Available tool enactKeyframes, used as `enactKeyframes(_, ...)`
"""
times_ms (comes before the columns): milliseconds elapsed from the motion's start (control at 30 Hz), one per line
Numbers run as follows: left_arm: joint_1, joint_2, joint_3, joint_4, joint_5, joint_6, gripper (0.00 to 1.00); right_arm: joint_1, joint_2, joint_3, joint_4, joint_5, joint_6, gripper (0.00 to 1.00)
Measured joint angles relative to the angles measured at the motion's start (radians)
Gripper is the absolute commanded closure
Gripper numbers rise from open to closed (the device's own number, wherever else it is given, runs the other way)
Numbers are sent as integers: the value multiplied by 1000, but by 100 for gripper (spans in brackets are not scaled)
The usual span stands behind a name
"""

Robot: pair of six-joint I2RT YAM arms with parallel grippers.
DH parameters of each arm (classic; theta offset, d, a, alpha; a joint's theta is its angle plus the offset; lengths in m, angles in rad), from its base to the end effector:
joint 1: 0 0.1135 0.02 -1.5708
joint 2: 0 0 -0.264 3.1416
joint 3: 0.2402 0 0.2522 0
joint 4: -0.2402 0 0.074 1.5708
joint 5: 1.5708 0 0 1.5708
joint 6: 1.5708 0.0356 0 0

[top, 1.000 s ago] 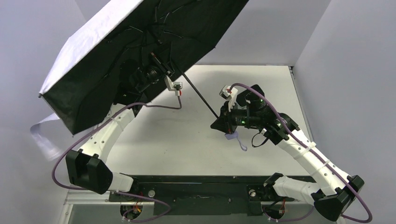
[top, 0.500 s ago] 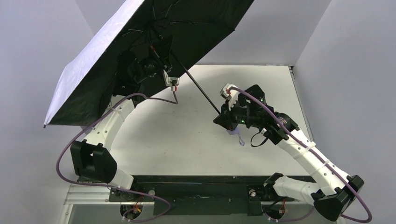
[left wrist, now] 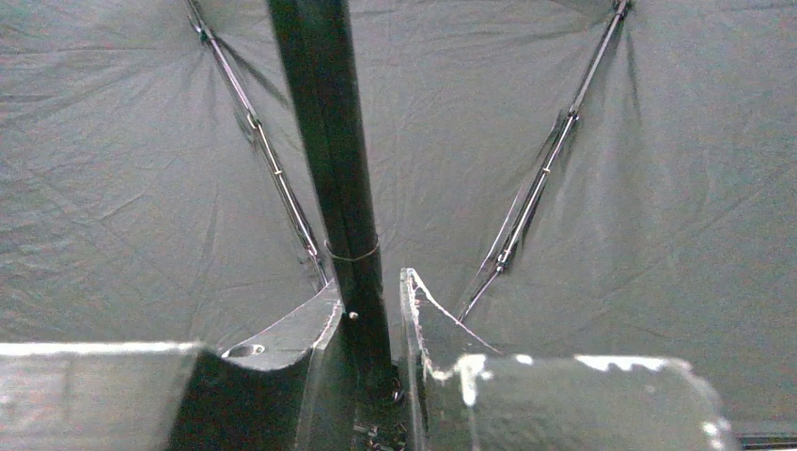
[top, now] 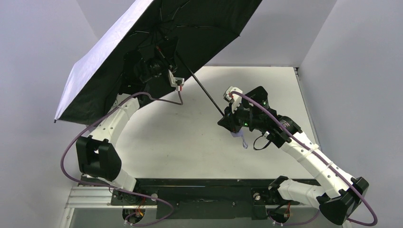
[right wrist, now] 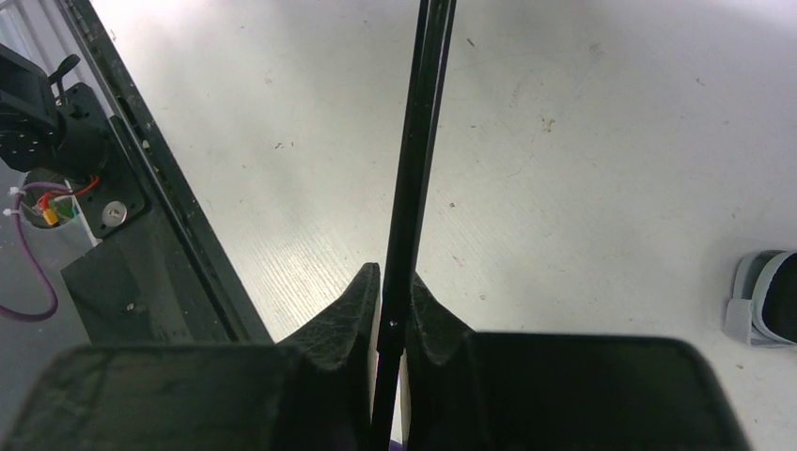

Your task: Open the umbrella

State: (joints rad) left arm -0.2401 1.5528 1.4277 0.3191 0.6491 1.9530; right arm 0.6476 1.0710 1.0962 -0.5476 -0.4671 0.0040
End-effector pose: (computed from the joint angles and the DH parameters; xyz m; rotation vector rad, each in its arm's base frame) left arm 0.3506 -0.1080 0.4262 1.4828 0.1279 0.9615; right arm 0.1726 0.1506 0.3586 -0.9531 1.9311 0.8756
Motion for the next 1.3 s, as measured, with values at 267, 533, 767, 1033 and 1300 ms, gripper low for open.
enactKeyframes(267, -8, 10, 0, -2, -77, -11, 86, 0, 0, -2, 14, 9, 0, 100)
enactKeyframes(533, -58, 69, 83, -47, -236, -17, 86, 0, 0, -2, 46, 48, -2, 100)
enactKeyframes(767, -63, 77, 90, -47, -258, -21, 85, 0, 0, -2, 54, 61, -15, 100)
enactKeyframes(1033, -66, 41, 35, -29, -278, -11, 69, 2, 0, 4, 36, 53, -19, 100)
enactKeyframes(1300, -95, -132, -212, -12, -422, 9, 58, 15, 0, 11, -58, -20, -16, 100)
